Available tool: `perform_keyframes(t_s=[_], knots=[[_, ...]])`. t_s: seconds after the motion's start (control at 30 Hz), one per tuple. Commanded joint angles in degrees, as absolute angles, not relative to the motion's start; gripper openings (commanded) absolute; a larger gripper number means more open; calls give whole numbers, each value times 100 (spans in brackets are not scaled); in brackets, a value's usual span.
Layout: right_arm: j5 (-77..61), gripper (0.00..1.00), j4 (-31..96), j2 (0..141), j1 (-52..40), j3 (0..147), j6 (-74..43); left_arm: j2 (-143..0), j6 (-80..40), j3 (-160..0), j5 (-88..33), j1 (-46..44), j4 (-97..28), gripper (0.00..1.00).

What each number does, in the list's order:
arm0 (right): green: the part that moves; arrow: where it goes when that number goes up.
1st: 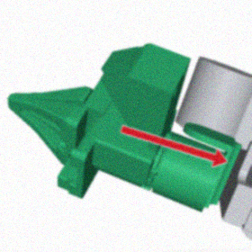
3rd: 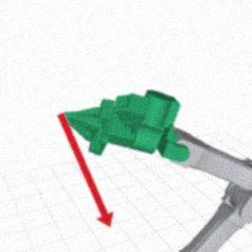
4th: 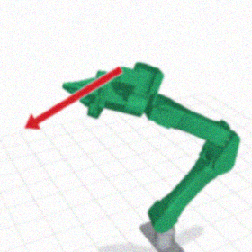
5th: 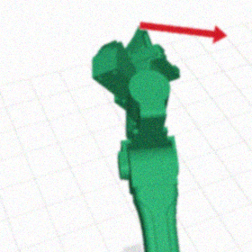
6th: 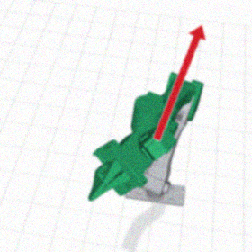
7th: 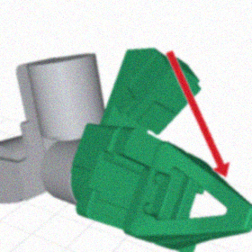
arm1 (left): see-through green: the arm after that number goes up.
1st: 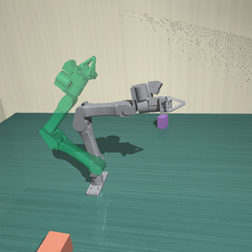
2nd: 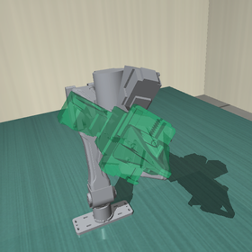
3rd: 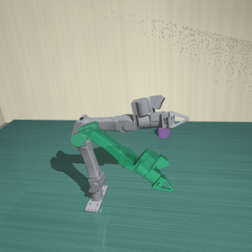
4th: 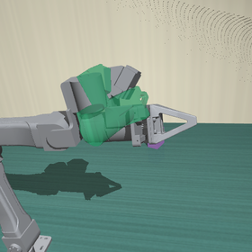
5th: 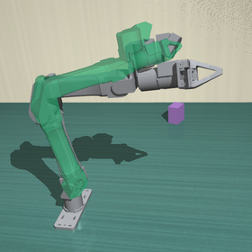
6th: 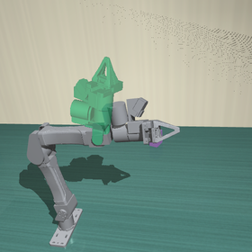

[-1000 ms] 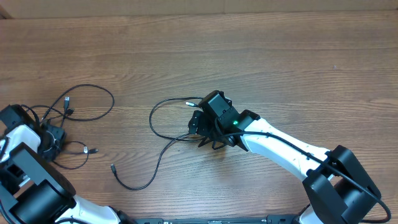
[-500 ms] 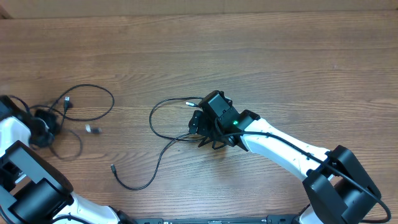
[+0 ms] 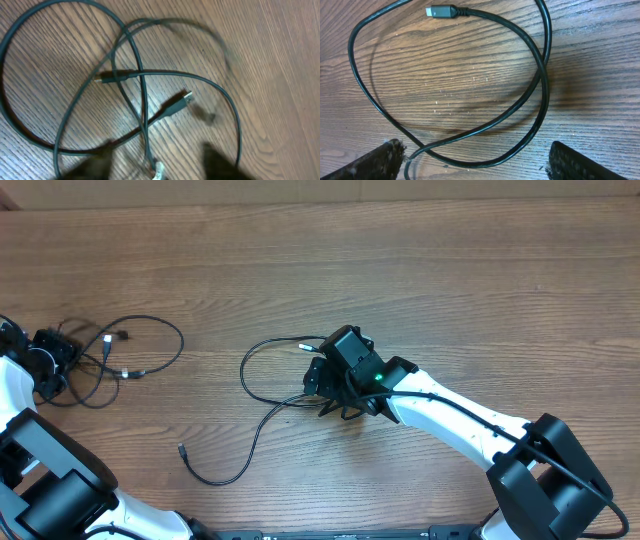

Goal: Untangle cables

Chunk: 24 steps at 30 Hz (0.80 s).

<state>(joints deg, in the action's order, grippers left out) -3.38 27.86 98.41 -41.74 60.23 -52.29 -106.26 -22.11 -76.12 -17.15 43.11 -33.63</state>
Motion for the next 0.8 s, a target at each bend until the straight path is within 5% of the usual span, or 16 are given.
perform_keyframes(t_s=[0.0,0.4,0.77], knots=[[-239,91,2749,9845,-4198,5983,-5199,-10606,-2075,-7669,-1682,4272,-3428,79],[-183,92,2751,9845,-4198,5983,-5199,-10606,-2073,-7666,-1809,3955,-3800,80],[-1,100,2755,9845,-4198,5983,-5199,-10606,-1667,-7666,-1761,2735,-4202,82]])
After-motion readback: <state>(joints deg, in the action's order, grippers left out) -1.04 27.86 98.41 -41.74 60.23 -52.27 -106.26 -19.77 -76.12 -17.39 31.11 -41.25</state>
